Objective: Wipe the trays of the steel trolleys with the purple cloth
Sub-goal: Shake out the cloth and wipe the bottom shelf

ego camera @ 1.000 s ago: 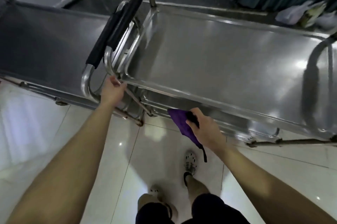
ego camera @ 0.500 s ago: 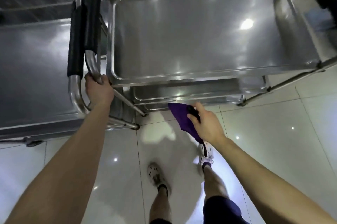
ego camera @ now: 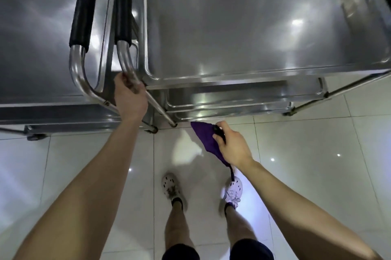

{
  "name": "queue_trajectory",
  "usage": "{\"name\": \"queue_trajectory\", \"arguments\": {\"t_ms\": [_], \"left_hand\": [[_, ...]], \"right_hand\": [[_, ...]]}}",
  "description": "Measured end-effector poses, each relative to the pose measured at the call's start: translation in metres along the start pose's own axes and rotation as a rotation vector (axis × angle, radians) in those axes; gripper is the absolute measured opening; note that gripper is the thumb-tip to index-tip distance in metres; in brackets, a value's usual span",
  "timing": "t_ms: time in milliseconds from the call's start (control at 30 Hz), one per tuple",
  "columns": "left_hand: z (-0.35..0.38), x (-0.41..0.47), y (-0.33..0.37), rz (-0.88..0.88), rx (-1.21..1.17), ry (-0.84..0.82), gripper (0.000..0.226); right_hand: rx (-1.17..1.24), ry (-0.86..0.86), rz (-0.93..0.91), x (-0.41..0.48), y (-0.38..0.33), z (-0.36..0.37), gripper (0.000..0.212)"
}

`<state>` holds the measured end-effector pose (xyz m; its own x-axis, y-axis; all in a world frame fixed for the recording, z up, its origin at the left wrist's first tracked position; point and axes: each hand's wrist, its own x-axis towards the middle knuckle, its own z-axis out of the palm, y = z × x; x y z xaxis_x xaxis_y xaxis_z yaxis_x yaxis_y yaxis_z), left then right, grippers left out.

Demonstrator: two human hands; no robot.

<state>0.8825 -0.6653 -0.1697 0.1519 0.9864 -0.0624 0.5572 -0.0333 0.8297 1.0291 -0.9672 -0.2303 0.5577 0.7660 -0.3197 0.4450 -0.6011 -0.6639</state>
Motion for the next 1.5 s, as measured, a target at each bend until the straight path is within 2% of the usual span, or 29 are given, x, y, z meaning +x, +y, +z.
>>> {"name": "queue_trajectory", "arguments": {"t_ms": [100,200,367,467,533,600,667,767,833,900,967,1000,1067,1167,1233,1300,1367,1400,1500], "left_hand": [[0.016,-0.036,-0.024,-0.075,-0.029,-0.035,0.05],[0.049,-0.084,-0.072,-0.22,0.08,-0.29,0.048],[0.104,-0.134,-0.157,-0.461,0.08,-0.659,0.066],[0.138,-0.134,-0.209,-0.452,0.103,-0.792,0.091],[0.162,-0.128,-0.243,-0.481,0.05,-0.804,0.106],[0.189,-0.117,-0.278,-0.445,-0.011,-0.802,0.099],[0.22,-0.103,-0.312,-0.363,-0.098,-0.8,0.077],[0.267,-0.083,-0.36,-0.342,-0.255,-0.728,0.063],[0.295,-0.072,-0.388,-0.319,-0.262,-0.652,0.056],[0.321,-0.059,-0.413,-0.197,-0.199,-0.586,0.04],[0.346,-0.049,-0.434,-0.007,-0.108,-0.526,0.014],[0.358,-0.042,-0.443,0.048,-0.08,-0.471,0.009],[0.376,-0.024,-0.45,0.068,-0.073,-0.339,0.028],[0.401,0.013,-0.445,0.162,-0.141,-0.254,0.049],[0.412,0.027,-0.443,0.232,-0.136,-0.212,0.059],[0.416,0.023,-0.453,0.252,-0.141,-0.095,0.052],[0.41,0.007,-0.476,0.208,-0.162,0.077,0.032],[0.404,0.001,-0.488,0.183,-0.173,0.158,0.03],[0.378,0.006,-0.508,0.13,-0.197,0.367,0.048]], "right_hand": [[-0.027,-0.066,-0.04,-0.002,0.021,0.001,0.023],[-0.028,-0.128,-0.059,0.0,0.042,0.005,0.02],[-0.048,-0.186,-0.047,0.015,0.069,0.023,0.018],[-0.071,-0.195,-0.119,0.034,0.087,0.049,0.024],[-0.063,-0.178,-0.169,0.052,0.106,0.07,0.03],[-0.035,-0.114,-0.195,0.077,0.133,0.094,0.034],[0.0,-0.065,-0.162,0.107,0.166,0.121,0.033],[0.034,0.032,-0.133,0.153,0.222,0.165,0.025],[0.067,0.075,-0.091,0.18,0.257,0.193,0.022],[0.057,0.097,-0.051,0.206,0.285,0.219,0.022],[0.008,0.104,-0.041,0.226,0.305,0.241,0.026],[-0.021,0.107,-0.057,0.238,0.311,0.248,0.029],[-0.062,0.145,-0.103,0.267,0.314,0.255,0.032],[-0.081,0.23,-0.091,0.323,0.315,0.253,0.041],[-0.303,0.206,-0.06,0.348,0.318,0.262,0.063],[-0.601,0.161,-0.095,0.353,0.321,0.285,0.082],[-0.655,0.098,-0.186,0.344,0.325,0.314,0.082],[-0.653,0.067,-0.229,0.34,0.327,0.326,0.081],[-0.709,0.049,-0.314,0.345,0.322,0.35,0.078]]}}
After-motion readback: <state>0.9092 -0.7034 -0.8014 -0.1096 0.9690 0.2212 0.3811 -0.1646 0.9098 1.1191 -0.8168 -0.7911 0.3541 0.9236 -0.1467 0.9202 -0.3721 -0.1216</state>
